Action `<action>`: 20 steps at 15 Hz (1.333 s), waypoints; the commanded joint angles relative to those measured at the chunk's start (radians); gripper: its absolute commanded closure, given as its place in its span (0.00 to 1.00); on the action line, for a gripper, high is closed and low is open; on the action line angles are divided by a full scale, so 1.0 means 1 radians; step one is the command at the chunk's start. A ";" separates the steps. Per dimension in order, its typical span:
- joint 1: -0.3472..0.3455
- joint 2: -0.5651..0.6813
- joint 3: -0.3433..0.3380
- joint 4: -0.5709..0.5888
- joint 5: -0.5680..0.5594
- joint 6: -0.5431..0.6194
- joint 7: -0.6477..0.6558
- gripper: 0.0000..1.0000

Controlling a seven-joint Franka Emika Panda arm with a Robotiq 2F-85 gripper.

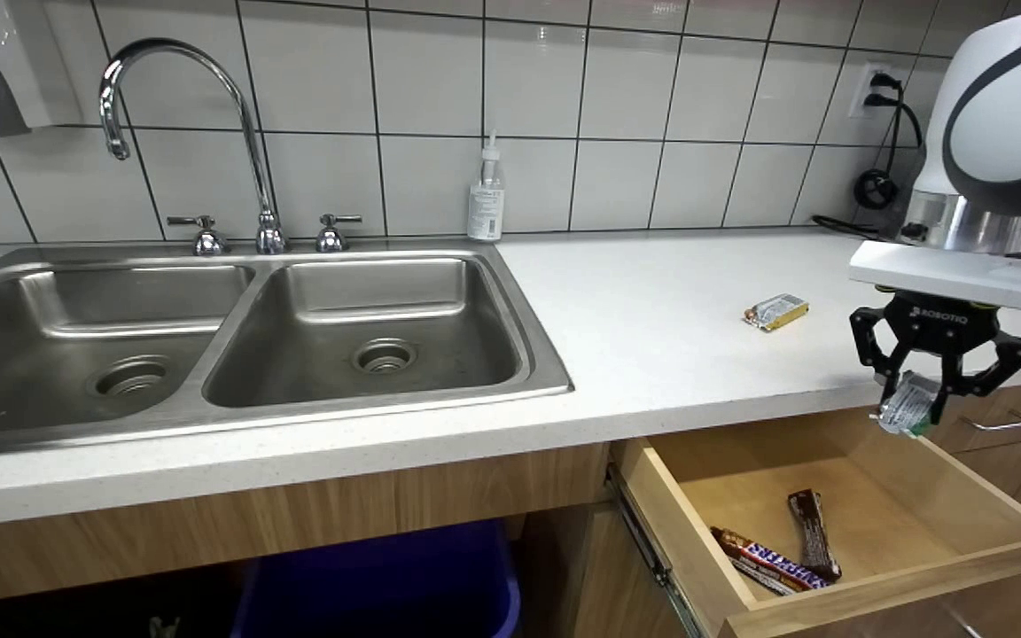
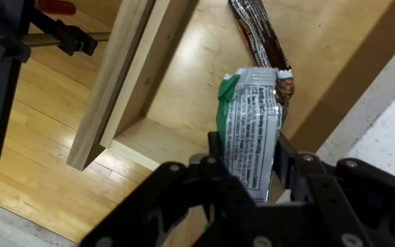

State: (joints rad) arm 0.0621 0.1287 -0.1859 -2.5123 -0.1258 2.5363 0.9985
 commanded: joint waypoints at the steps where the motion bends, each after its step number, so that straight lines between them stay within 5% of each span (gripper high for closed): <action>1: -0.014 -0.042 0.031 -0.051 -0.045 -0.009 0.022 0.86; 20: -0.007 0.079 0.019 -0.026 -0.050 -0.032 0.017 0.86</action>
State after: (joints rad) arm 0.0621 0.2027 -0.1663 -2.5591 -0.1512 2.5355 0.9985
